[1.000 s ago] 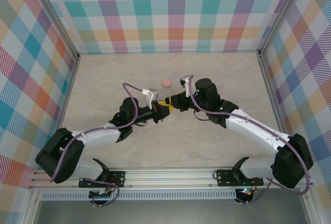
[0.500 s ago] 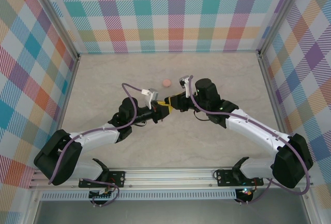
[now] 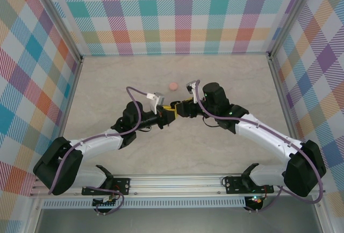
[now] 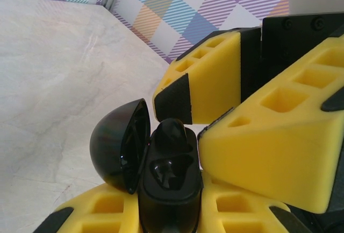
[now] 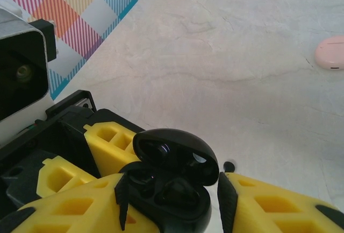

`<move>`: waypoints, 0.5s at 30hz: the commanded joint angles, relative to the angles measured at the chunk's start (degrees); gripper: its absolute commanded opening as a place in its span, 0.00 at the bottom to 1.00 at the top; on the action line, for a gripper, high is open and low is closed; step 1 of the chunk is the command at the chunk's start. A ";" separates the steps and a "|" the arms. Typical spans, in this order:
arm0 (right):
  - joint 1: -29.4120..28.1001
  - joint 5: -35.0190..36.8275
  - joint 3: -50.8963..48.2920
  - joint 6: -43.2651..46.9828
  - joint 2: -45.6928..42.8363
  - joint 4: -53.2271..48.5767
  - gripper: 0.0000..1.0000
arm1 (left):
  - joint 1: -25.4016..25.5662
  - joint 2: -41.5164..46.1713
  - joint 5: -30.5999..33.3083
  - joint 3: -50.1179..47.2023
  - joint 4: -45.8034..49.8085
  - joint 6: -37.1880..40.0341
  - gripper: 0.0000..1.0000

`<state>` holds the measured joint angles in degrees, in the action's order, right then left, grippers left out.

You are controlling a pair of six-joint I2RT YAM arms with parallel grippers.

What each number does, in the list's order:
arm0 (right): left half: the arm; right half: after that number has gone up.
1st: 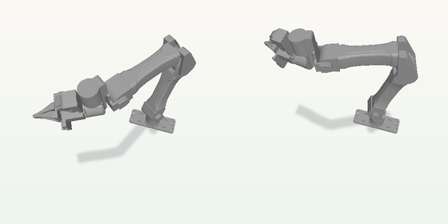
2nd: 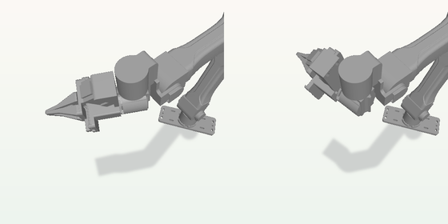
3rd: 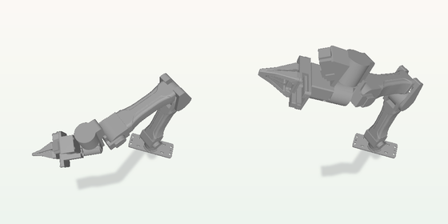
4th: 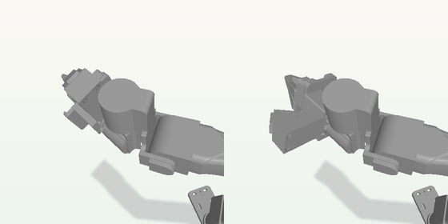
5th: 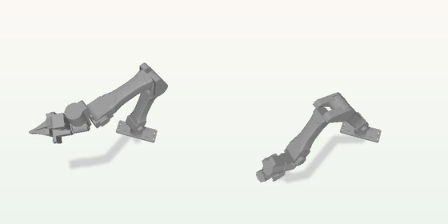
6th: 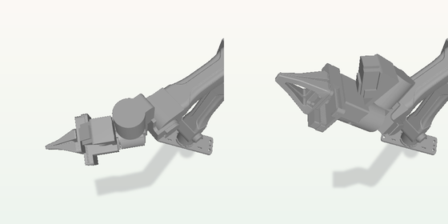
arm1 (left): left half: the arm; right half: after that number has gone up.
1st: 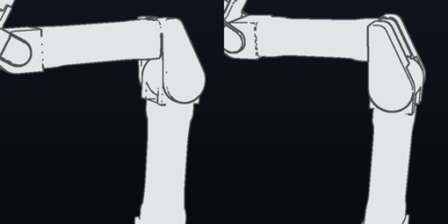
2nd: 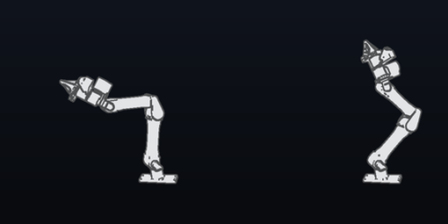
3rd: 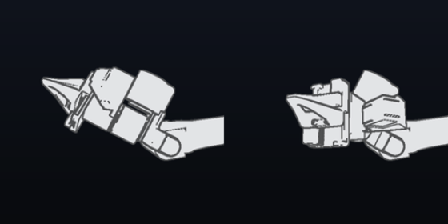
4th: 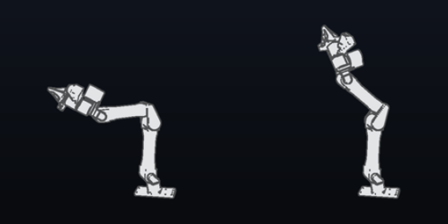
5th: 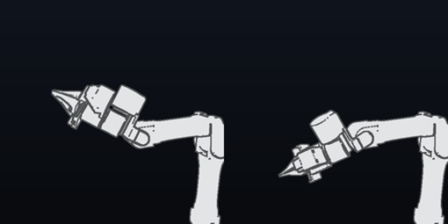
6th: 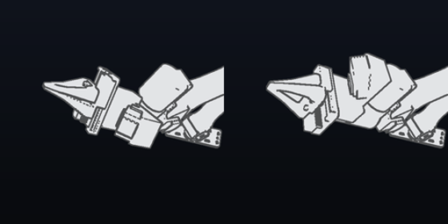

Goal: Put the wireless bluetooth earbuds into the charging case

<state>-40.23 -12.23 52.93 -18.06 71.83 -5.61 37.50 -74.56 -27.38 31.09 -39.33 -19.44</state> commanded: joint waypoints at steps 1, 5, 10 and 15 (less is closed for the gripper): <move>-0.44 0.80 1.21 0.98 -1.86 -1.66 0.51 | 0.87 1.74 0.22 2.10 0.27 2.33 0.16; -0.47 0.37 1.74 0.84 -2.72 -2.51 0.53 | 0.90 2.14 0.48 2.17 1.85 3.70 0.16; -0.51 0.67 2.01 0.49 -4.37 -3.32 0.55 | 0.88 2.66 0.45 1.95 2.85 5.48 0.16; -0.49 0.85 2.54 0.48 -5.82 -4.87 0.56 | 0.87 3.92 1.16 1.35 5.47 9.50 0.15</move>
<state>-40.23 -11.60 53.30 -17.91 67.42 -9.17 37.50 -72.60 -27.16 31.66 -35.27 -13.78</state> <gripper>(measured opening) 0.559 0.215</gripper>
